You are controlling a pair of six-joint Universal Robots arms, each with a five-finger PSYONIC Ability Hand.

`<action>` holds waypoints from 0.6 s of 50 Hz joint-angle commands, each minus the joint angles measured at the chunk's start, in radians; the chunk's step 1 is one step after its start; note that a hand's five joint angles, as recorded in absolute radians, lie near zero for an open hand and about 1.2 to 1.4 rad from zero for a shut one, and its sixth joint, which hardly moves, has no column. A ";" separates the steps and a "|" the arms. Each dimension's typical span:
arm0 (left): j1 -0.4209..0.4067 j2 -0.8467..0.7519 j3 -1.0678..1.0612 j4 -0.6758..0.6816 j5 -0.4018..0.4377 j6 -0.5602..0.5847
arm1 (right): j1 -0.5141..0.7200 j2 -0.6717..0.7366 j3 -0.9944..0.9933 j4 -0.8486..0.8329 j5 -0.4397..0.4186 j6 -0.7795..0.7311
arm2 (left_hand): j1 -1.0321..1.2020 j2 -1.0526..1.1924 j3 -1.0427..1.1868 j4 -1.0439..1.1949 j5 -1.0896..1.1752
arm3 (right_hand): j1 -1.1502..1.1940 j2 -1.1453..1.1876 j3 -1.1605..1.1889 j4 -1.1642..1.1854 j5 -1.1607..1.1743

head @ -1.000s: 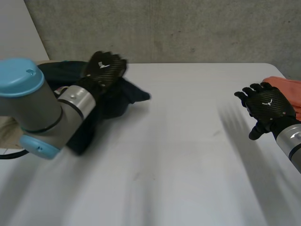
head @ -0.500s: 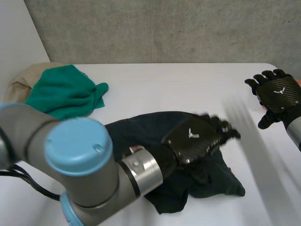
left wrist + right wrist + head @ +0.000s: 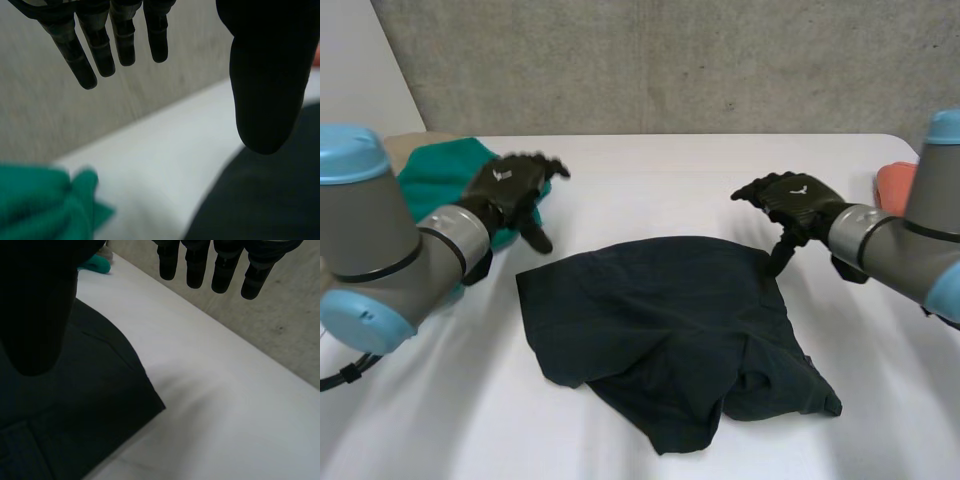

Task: Fold the laundry.

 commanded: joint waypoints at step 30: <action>-0.024 -0.204 0.228 -0.077 -0.156 0.179 | 0.067 0.208 -0.317 -0.012 0.077 0.040 | 1.056 1.061 1.054 1.068 1.075 | 1.168 1.180 1.178 1.178 1.172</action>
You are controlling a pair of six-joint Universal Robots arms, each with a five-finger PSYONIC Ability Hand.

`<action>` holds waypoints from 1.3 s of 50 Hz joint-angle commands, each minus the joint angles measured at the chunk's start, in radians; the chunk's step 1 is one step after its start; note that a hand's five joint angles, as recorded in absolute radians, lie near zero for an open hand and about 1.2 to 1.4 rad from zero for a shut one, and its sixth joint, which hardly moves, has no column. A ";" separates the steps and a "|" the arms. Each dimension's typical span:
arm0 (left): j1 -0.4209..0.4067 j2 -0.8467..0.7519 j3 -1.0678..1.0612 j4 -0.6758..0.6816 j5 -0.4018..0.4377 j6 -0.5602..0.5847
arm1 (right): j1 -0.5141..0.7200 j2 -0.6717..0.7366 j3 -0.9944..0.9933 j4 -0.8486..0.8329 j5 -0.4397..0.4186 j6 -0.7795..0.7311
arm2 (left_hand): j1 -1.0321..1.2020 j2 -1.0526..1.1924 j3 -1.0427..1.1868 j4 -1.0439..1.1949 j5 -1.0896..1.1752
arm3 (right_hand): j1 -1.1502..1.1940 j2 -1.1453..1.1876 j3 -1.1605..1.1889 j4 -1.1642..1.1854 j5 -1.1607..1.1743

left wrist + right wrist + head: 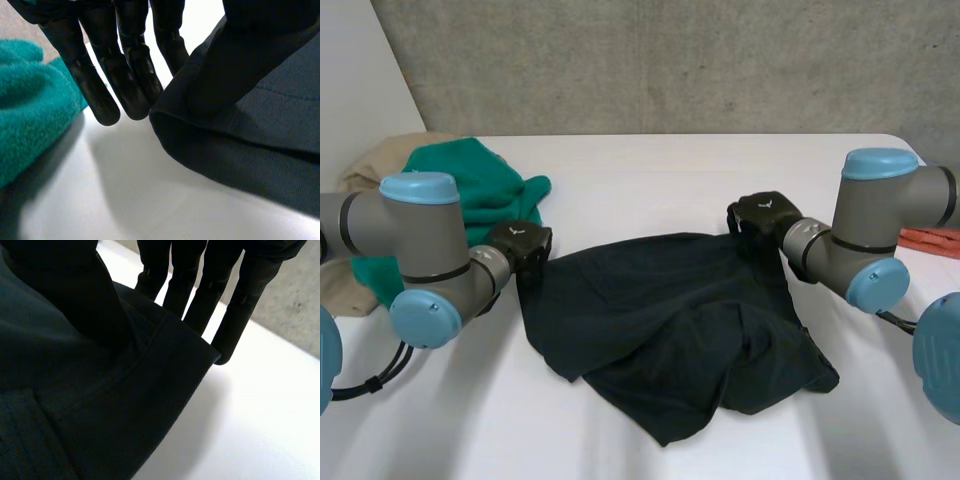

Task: Fold the laundry.

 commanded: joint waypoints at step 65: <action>-0.046 -0.025 0.502 0.411 -0.079 -0.113 | 0.089 -0.399 0.186 -0.483 0.321 -0.050 | 0.246 0.202 0.209 0.200 0.242 | 0.300 0.235 0.225 0.207 0.255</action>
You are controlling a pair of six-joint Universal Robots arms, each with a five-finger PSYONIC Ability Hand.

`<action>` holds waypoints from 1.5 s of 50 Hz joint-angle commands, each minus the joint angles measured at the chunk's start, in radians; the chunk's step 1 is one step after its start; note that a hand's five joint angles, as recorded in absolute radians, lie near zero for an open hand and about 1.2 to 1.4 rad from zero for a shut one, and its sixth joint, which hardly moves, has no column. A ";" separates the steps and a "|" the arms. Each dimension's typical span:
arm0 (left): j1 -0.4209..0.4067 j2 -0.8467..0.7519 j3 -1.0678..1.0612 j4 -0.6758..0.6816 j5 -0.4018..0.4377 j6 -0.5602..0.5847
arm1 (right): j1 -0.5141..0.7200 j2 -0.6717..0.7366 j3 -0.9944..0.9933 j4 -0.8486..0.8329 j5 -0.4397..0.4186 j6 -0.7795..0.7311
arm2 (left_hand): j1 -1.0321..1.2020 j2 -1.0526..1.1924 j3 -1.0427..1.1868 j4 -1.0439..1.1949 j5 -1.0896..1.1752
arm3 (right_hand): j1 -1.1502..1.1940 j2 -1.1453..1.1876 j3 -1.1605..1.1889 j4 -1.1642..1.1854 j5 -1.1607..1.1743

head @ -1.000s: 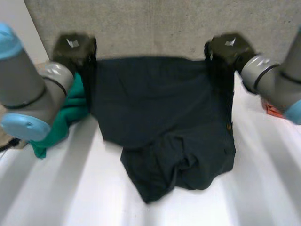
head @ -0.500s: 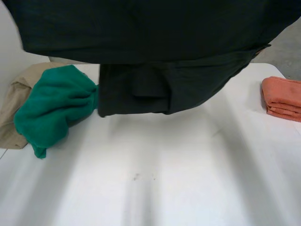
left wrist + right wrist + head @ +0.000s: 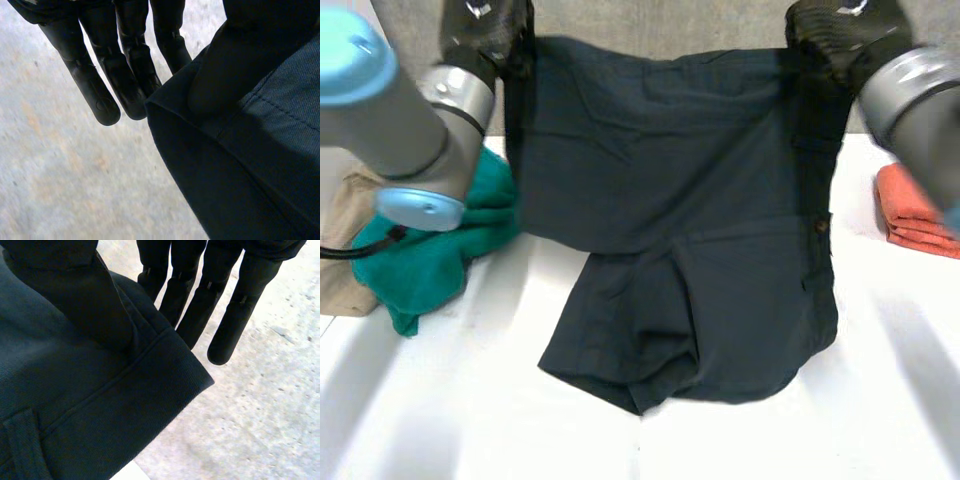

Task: Fold the laundry.

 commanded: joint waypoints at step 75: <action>0.112 -0.090 -0.498 0.163 0.007 0.202 | -0.130 0.009 0.791 -0.236 -0.132 -0.215 | -0.427 -0.476 -0.470 -0.478 -0.431 | -0.740 -0.793 -0.806 -0.815 -0.772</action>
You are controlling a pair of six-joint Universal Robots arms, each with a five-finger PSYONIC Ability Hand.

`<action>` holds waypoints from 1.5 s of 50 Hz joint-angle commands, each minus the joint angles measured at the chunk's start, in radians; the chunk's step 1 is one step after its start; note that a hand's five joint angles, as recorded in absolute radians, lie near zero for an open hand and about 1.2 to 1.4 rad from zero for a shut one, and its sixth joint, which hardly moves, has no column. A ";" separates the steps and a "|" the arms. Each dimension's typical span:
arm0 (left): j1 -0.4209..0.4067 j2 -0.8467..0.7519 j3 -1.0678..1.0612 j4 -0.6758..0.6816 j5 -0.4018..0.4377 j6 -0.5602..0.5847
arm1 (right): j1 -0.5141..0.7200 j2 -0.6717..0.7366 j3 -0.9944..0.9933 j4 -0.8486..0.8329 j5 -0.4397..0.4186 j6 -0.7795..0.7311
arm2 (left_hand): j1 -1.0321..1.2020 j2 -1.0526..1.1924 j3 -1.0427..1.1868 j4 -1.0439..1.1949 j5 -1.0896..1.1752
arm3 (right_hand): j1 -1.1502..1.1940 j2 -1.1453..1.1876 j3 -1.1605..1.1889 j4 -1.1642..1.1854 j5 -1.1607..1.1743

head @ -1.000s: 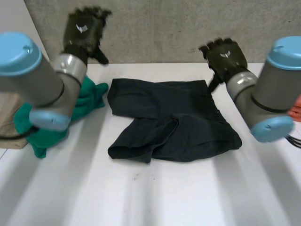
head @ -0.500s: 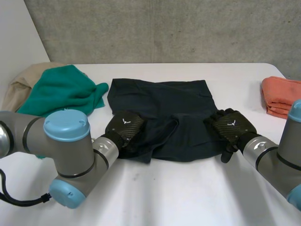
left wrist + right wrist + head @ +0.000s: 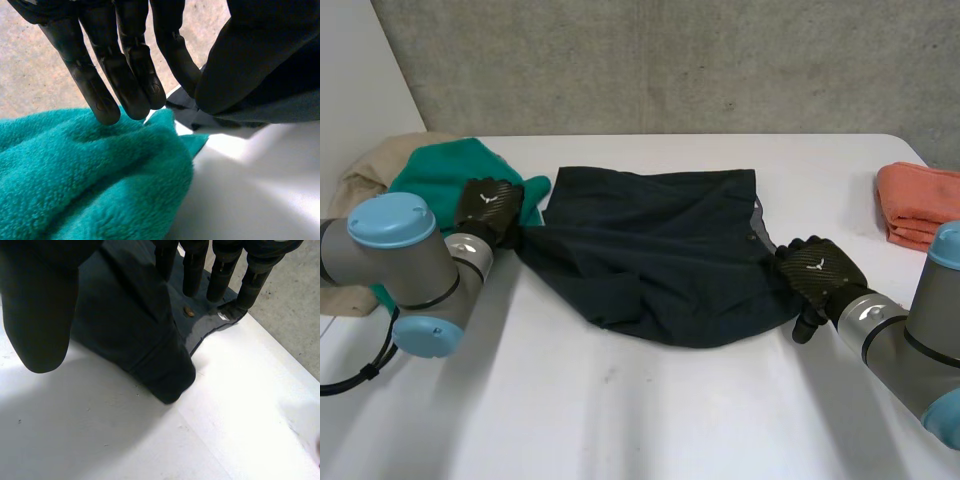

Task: Fold the laundry.

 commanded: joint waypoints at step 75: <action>-0.312 0.291 -0.299 -0.135 -0.095 0.293 | -0.004 0.033 0.063 -0.116 0.004 -0.002 | 0.253 0.201 0.207 0.199 0.246 | 0.433 0.453 0.446 0.445 0.430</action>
